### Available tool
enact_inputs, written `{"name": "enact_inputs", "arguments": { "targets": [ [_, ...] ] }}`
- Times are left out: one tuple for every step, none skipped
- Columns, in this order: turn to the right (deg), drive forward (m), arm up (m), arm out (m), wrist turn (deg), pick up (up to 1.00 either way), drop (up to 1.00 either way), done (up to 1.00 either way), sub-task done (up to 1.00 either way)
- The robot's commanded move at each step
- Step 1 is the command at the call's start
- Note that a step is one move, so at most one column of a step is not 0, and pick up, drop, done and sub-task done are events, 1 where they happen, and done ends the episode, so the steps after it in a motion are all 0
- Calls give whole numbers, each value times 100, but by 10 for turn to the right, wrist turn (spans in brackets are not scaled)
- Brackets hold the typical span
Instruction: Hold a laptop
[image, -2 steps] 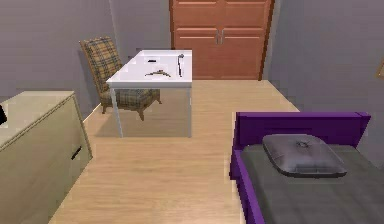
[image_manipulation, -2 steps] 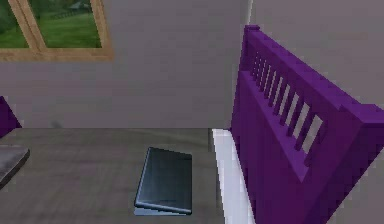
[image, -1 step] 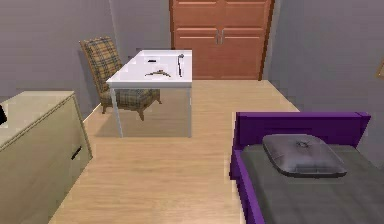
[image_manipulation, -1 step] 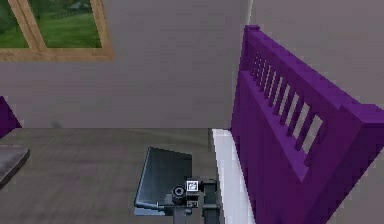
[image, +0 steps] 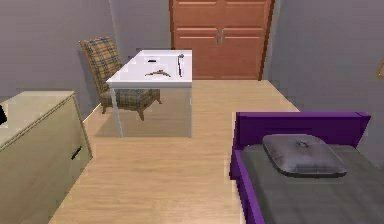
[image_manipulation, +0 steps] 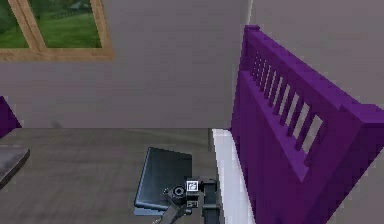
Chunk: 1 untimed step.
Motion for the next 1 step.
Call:
{"name": "enact_inputs", "arguments": {
  "targets": [
    [0,0,0,0,450,0,0,0,0]
  ]
}}
